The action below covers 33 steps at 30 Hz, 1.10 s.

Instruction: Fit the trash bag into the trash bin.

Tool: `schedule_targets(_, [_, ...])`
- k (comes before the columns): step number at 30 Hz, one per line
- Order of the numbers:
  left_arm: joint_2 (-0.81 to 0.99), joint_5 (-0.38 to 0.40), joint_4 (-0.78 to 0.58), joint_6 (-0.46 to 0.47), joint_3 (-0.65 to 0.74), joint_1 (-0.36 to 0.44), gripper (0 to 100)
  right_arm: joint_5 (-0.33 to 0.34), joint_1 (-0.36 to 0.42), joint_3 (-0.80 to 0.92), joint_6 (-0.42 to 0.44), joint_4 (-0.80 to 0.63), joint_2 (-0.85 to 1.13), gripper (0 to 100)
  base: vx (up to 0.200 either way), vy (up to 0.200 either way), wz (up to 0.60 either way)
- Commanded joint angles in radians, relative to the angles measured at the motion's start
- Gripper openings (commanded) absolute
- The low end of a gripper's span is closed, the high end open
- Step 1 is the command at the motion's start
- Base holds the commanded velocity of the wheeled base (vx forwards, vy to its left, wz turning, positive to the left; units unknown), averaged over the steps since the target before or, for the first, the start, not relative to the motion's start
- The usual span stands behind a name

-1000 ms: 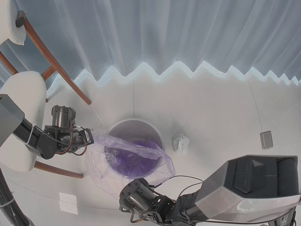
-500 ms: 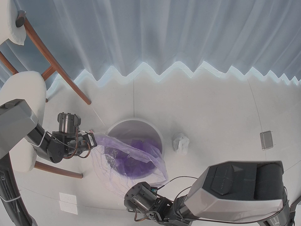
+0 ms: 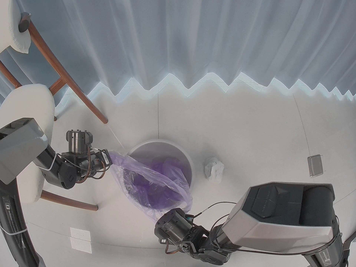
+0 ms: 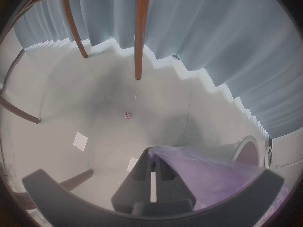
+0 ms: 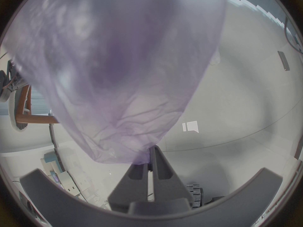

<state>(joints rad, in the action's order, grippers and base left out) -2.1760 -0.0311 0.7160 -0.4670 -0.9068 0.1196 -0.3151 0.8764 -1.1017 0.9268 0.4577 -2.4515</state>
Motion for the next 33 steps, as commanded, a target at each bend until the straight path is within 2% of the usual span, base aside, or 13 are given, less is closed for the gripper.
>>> schedule_targets(1, [-0.035,0.000,0.034,-0.004,-0.006,0.012,0,-0.007,-0.014,-0.001,-0.008,-0.005,0.002,0,0.000,0.000,0.00])
schedule_targets(11, [-0.038,-0.001,0.054,-0.041,0.006,0.037,0,-0.013,-0.014,-0.001,-0.013,-0.031,0.000,0,0.000,0.000,0.00])
schedule_targets(12, [-0.035,-0.001,0.053,-0.044,0.014,0.037,100,-0.013,-0.014,-0.001,-0.011,-0.031,0.000,100,0.000,0.000,0.00])
schedule_targets(16, [-0.013,-0.001,0.065,-0.042,0.039,0.037,100,-0.013,-0.011,0.000,-0.006,-0.030,0.035,100,0.000,0.000,0.00])
schedule_targets(23, [0.153,0.005,0.059,-0.038,0.141,0.048,100,-0.010,0.000,0.065,-0.003,-0.033,0.132,100,0.000,0.000,0.00])
schedule_targets(33, [0.404,0.092,0.051,-0.035,0.298,0.091,100,0.013,0.030,0.172,0.009,-0.024,0.279,100,0.000,0.000,0.00])
